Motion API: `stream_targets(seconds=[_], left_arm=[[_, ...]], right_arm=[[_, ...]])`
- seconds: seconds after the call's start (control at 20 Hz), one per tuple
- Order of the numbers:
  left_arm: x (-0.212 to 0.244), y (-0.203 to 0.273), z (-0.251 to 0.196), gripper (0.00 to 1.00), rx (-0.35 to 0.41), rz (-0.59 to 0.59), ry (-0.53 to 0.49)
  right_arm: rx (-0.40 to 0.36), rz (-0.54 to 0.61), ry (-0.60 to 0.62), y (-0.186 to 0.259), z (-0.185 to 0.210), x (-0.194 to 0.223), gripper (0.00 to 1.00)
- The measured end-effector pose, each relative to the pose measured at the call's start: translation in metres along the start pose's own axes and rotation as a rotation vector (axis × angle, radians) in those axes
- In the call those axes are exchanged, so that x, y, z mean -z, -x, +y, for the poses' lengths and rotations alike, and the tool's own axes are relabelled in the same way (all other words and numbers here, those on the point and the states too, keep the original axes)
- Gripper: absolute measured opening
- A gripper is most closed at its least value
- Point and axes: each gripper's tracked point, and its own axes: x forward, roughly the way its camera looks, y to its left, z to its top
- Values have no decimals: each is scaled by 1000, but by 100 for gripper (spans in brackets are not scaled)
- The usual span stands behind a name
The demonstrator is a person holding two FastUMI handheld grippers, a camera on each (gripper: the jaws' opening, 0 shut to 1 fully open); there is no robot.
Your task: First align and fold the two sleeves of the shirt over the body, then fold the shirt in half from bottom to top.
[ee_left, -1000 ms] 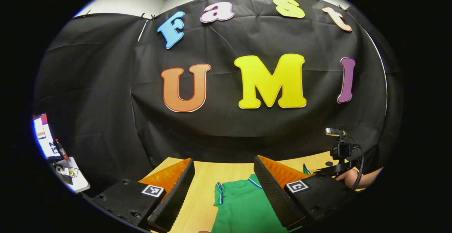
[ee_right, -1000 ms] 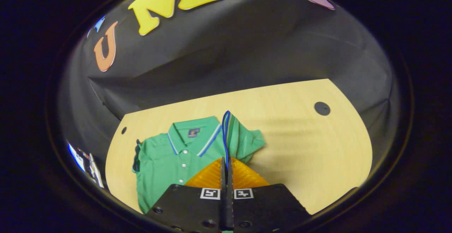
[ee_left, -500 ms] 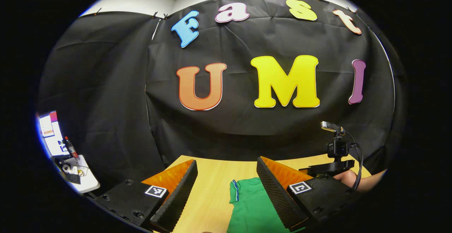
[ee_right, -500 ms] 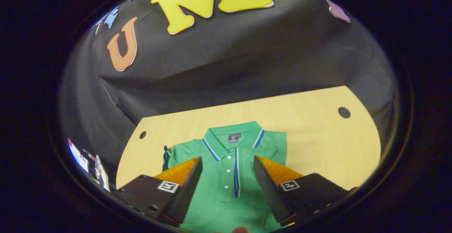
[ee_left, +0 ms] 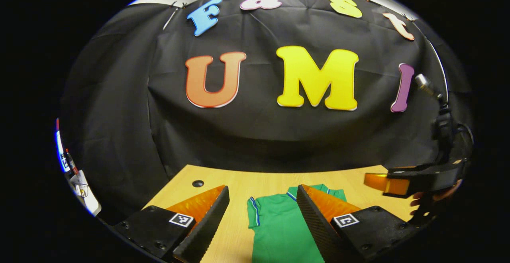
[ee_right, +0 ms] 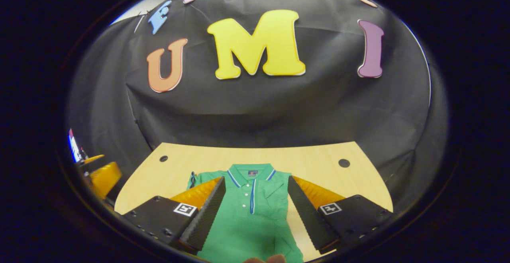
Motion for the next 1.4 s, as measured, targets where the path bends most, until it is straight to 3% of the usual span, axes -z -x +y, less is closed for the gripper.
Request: stream_targets(seconds=[0.25,0.4,0.75,0.8,0.9,1.0,1.1,1.2,1.3,1.35,1.4], left_arm=[[46,-54,5,100,17,201,-52],[75,-89,10,100,18,296,-31],[156,-156,25,100,9,471,7],[167,-162,25,100,16,498,17],[185,-172,29,100,15,540,16],[200,-177,36,100,5,583,-7],[208,-183,44,100,-14,617,-40],[211,-188,44,99,-8,625,-40],[217,-187,45,83,-1,647,-12],[218,-186,46,64,4,654,15],[219,-185,45,54,14,658,41]], right_arm=[[35,-29,61,46,-13,2,96],[40,-21,65,54,-15,6,96],[54,96,37,47,-27,49,96],[58,120,41,46,-31,57,92],[64,152,34,43,-38,66,96],[68,168,13,41,-40,69,92],[50,182,-13,36,-39,73,96],[55,192,-30,31,-45,75,92],[62,191,-40,28,-48,74,96],[63,191,-46,27,-50,74,96],[64,191,-53,26,-51,75,96]])
